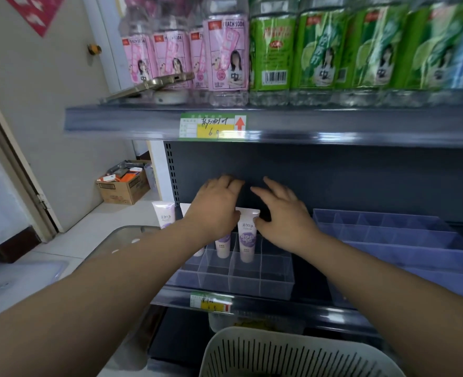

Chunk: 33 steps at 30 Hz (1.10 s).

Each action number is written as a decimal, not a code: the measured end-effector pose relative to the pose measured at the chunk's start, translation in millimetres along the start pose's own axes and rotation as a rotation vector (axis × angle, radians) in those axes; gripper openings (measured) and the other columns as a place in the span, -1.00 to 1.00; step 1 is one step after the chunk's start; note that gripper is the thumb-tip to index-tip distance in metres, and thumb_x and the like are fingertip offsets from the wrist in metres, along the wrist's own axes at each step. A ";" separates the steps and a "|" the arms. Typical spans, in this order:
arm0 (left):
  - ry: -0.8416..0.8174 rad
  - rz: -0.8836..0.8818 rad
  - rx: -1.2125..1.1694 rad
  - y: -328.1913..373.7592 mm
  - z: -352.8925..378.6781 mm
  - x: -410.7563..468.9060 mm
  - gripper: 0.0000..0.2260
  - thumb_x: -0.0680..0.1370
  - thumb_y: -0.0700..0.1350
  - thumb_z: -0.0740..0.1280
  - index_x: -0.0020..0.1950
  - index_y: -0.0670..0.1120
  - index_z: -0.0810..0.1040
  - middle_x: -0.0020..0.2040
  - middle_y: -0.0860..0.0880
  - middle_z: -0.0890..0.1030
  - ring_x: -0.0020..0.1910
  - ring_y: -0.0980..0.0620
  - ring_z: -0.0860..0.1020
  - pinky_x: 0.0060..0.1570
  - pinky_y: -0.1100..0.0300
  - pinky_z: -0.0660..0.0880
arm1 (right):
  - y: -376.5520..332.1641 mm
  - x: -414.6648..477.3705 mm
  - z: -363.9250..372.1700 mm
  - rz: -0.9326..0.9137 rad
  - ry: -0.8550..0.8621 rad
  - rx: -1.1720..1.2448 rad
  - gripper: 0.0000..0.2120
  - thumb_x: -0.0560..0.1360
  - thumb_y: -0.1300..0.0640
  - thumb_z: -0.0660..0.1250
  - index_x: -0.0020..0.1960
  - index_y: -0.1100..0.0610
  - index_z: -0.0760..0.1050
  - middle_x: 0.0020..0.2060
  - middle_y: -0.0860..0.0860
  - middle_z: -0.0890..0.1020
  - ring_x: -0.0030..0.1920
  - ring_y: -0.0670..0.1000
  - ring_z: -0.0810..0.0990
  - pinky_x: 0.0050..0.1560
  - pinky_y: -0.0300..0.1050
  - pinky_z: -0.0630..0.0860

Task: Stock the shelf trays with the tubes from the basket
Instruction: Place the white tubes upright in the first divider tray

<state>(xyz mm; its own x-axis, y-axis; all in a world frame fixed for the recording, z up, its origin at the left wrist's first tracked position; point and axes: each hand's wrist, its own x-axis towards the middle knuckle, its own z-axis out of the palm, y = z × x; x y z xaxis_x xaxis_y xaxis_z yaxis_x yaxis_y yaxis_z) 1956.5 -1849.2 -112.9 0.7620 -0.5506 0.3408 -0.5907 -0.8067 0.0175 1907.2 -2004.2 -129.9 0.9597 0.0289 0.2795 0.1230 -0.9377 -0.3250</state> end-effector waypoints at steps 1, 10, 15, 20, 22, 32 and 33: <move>0.011 -0.001 0.014 4.6 -1.2 -4.2 -0.44 0.52 -0.08 0.29 0.49 -0.06 0.19 0.46 -0.09 0.25 0.42 -0.10 0.25 0.41 0.10 0.13 | -0.9 -5.7 -2.7 -0.007 0.000 -0.024 -0.38 0.51 0.00 0.26 0.51 -0.11 0.08 0.54 -0.07 -0.04 0.52 0.06 -0.04 0.47 0.09 0.08; 0.008 -0.022 0.005 57.1 6.6 -53.6 -0.33 0.52 0.04 0.29 0.52 -0.11 0.07 0.52 -0.14 0.08 0.53 -0.11 -0.01 0.49 -0.01 -0.04 | 7.6 -75.7 -18.5 0.003 -0.040 -0.136 -0.31 0.53 -0.01 0.24 0.54 -0.04 -0.03 0.54 -0.02 -0.08 0.53 0.05 -0.09 0.48 0.01 -0.05; -0.015 -0.004 -0.057 88.3 20.7 -83.9 -0.32 0.50 0.00 0.31 0.52 -0.14 0.07 0.52 -0.16 0.08 0.52 -0.13 0.01 0.49 0.01 -0.03 | 25.1 -121.8 -12.5 0.034 -0.074 -0.129 -0.30 0.52 0.00 0.26 0.54 -0.01 -0.02 0.54 0.00 -0.05 0.53 0.06 -0.07 0.51 0.03 -0.01; -0.065 0.009 -0.110 109.9 44.6 -110.4 -0.31 0.48 0.02 0.31 0.51 -0.16 0.09 0.51 -0.17 0.14 0.50 -0.12 0.11 0.46 0.04 0.08 | 40.3 -163.5 1.5 0.057 -0.107 -0.134 -0.31 0.50 0.01 0.29 0.53 0.03 0.03 0.54 0.01 0.00 0.52 0.07 -0.01 0.50 0.06 0.06; -0.100 -0.004 -0.130 117.3 56.3 -119.6 -0.32 0.48 0.04 0.32 0.50 -0.16 0.12 0.49 -0.16 0.18 0.47 -0.12 0.17 0.44 0.03 0.16 | 46.5 -177.7 8.4 0.077 -0.136 -0.117 -0.32 0.50 0.03 0.29 0.52 0.04 0.05 0.54 0.02 0.02 0.52 0.08 0.02 0.48 0.09 0.11; -0.450 -0.117 -0.380 150.4 121.3 -145.9 -0.41 0.50 -0.05 0.32 0.46 -0.16 0.20 0.38 -0.14 0.32 0.35 -0.10 0.34 0.29 0.12 0.32 | 91.6 -218.1 54.5 0.272 -0.369 -0.136 -0.51 0.52 0.05 0.24 0.42 0.13 0.28 0.32 0.09 0.36 0.30 0.09 0.39 0.25 -0.05 0.41; -0.484 -0.128 -0.399 152.7 128.8 -146.8 -0.45 0.49 -0.06 0.33 0.42 -0.17 0.25 0.35 -0.15 0.36 0.31 -0.11 0.38 0.26 0.11 0.35 | 96.8 -220.1 59.6 0.297 -0.395 -0.143 -0.54 0.52 0.05 0.24 0.38 0.14 0.32 0.29 0.08 0.39 0.28 0.08 0.40 0.23 -0.06 0.42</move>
<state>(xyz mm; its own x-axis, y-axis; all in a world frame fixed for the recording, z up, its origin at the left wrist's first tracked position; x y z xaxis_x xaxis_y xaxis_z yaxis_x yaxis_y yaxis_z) 1788.6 -1919.2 -281.4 0.8114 -0.5654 -0.1481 -0.4696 -0.7815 0.4107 1723.0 -2080.7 -276.8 0.9737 -0.1429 -0.1776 -0.1784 -0.9626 -0.2038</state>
